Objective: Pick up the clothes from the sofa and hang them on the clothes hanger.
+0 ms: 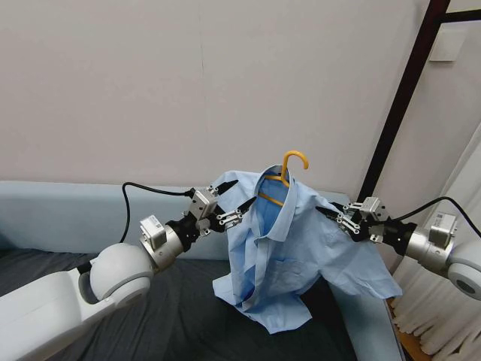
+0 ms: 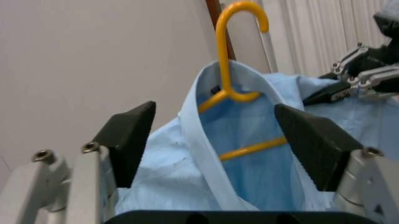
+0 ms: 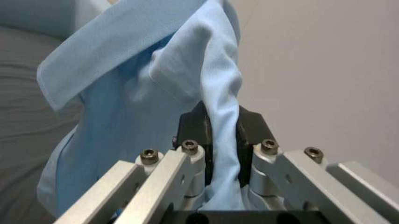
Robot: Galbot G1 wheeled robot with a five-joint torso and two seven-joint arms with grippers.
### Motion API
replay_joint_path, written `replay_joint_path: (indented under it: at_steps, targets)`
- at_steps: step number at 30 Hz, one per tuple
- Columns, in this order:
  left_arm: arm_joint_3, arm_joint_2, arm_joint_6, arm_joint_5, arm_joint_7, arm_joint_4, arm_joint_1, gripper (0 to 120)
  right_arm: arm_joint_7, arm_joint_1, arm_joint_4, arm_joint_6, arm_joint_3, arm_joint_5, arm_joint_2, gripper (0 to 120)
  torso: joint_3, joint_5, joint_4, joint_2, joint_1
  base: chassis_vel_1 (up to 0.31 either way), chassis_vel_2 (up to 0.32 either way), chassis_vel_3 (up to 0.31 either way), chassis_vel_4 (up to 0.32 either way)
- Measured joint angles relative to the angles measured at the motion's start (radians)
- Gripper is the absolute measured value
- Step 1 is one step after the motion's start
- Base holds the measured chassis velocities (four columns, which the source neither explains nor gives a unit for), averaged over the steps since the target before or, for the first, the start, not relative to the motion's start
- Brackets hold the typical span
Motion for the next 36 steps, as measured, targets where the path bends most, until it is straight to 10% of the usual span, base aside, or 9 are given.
replay_joint_path:
  at_steps: [12,21,36]
  targets:
    - [-0.394,0.017,-0.025,-0.001,-0.024,-0.080,0.408,100,0.001,0.081,-0.010,0.008,0.003,0.059,-0.009,8,0.000,-0.0004,0.0004,0.000,0.000,0.000,0.000,0.000,0.000]
    - [-0.447,-0.032,-0.028,0.045,-0.091,-0.101,0.521,100,0.044,0.103,-0.011,-0.035,0.037,0.100,-0.045,8,0.000,-0.0001,0.0001,0.000,0.000,0.000,0.000,0.000,0.000]
    - [-0.440,-0.085,-0.030,0.099,-0.106,-0.066,0.551,100,0.381,0.039,0.090,-0.415,0.322,0.282,-0.140,8,0.000,-0.0001,0.0001,0.000,0.000,0.000,0.000,0.000,0.000]
